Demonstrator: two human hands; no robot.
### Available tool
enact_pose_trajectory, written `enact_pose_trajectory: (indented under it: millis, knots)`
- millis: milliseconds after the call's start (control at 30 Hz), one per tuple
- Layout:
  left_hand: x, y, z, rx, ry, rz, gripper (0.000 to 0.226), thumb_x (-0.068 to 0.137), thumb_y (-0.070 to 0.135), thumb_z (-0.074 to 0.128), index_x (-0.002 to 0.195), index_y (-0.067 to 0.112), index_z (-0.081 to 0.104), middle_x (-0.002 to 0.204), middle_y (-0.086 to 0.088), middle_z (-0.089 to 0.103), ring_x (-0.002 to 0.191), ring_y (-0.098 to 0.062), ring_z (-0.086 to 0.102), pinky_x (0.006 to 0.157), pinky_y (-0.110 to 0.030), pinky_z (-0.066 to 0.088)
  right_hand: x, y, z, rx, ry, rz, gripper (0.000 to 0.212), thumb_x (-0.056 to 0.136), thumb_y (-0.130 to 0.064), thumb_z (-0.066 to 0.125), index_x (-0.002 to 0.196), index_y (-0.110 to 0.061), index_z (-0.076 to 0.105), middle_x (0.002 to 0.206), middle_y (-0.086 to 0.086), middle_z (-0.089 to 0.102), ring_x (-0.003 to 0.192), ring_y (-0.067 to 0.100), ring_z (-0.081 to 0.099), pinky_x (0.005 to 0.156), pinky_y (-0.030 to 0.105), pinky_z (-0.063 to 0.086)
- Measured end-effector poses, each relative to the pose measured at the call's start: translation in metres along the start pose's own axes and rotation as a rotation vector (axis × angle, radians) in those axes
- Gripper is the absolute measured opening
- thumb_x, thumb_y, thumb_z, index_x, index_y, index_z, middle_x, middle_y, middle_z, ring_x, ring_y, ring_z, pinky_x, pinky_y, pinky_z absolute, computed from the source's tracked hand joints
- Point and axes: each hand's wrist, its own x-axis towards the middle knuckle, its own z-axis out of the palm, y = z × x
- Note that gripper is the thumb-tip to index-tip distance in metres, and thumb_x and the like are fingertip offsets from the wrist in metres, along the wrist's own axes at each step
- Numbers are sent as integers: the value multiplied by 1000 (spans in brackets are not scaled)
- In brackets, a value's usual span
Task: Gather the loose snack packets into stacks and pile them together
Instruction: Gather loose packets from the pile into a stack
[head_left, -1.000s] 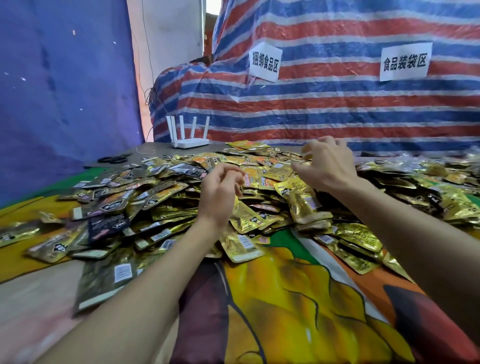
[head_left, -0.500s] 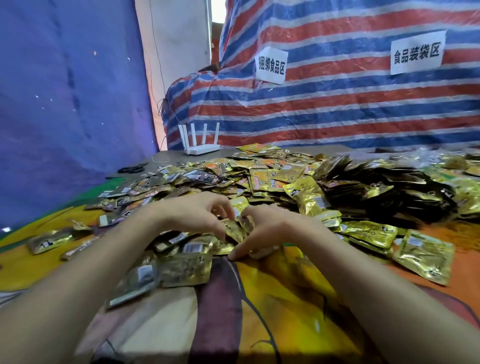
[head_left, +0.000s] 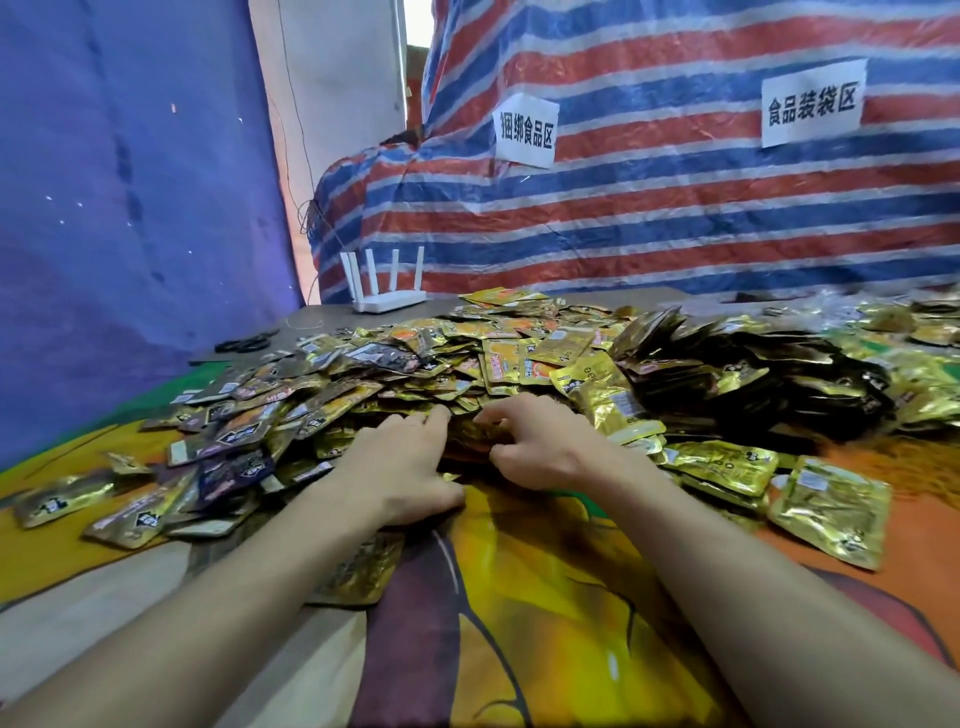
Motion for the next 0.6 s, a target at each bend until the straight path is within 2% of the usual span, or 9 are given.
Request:
enact_pose_trajectory:
  millis: [100, 167, 267, 333, 433, 467, 533, 567, 600]
  knots:
    - [6, 1, 5, -144, 125, -39, 62, 79, 45, 62, 134, 31, 36, 112, 5, 59, 103, -26, 60, 71, -36, 36, 1, 12, -3, 191, 65, -1, 15, 85, -15, 58, 95, -22, 68, 91, 6, 72, 85, 27, 67, 79, 50, 59]
    - [8, 1, 7, -310, 192, -98, 65, 81, 36, 65, 138, 39, 34, 108, 6, 59, 97, -26, 60, 72, -36, 42, 0, 16, -4, 303, 117, -6, 11, 87, -11, 60, 85, -19, 67, 84, 9, 72, 80, 29, 68, 76, 51, 59]
    - [19, -3, 7, -629, 189, -221, 67, 80, 21, 73, 140, 31, 44, 103, 3, 63, 93, -23, 62, 84, -42, 53, 0, 18, -5, 423, 175, 11, 7, 91, -11, 62, 95, -14, 67, 91, 14, 73, 82, 31, 70, 74, 47, 58]
    - [27, -6, 7, -847, 163, -308, 52, 76, 19, 82, 123, 21, 60, 107, -4, 66, 97, -24, 64, 88, -42, 54, 2, 20, -4, 515, 209, 33, 10, 94, -11, 63, 103, -15, 65, 95, 13, 72, 80, 26, 68, 69, 41, 56]
    - [34, -5, 7, -1140, 147, -389, 42, 72, 22, 89, 108, 15, 68, 110, -10, 68, 106, -29, 65, 90, -41, 52, 4, 22, -5, 650, 248, 51, 17, 96, -12, 64, 113, -13, 64, 102, 11, 70, 87, 21, 67, 67, 27, 54]
    - [36, -4, 6, -1195, 158, -397, 42, 72, 23, 89, 107, 14, 68, 114, -10, 68, 110, -30, 64, 94, -44, 52, 3, 22, -6, 708, 259, 53, 16, 96, -12, 64, 112, -13, 64, 104, 11, 71, 90, 21, 68, 69, 27, 56]
    - [39, -2, 3, -1244, 180, -401, 45, 73, 25, 89, 110, 12, 68, 124, -11, 65, 117, -32, 60, 99, -49, 51, 3, 22, -7, 820, 282, 76, 10, 96, -11, 64, 106, -16, 65, 106, 13, 71, 99, 26, 69, 80, 37, 59]
    - [41, -1, 1, -1264, 190, -397, 42, 74, 26, 88, 108, 13, 68, 125, -12, 65, 115, -31, 61, 95, -49, 53, 3, 23, -8, 873, 293, 92, 9, 96, -10, 65, 101, -18, 66, 107, 14, 72, 102, 29, 69, 85, 44, 58]
    - [43, 1, -1, -1302, 204, -387, 35, 75, 24, 87, 103, 14, 67, 122, -13, 66, 108, -30, 63, 84, -46, 57, 3, 24, -9, 938, 298, 111, 10, 95, -9, 65, 97, -19, 66, 107, 15, 72, 103, 31, 69, 89, 48, 57]
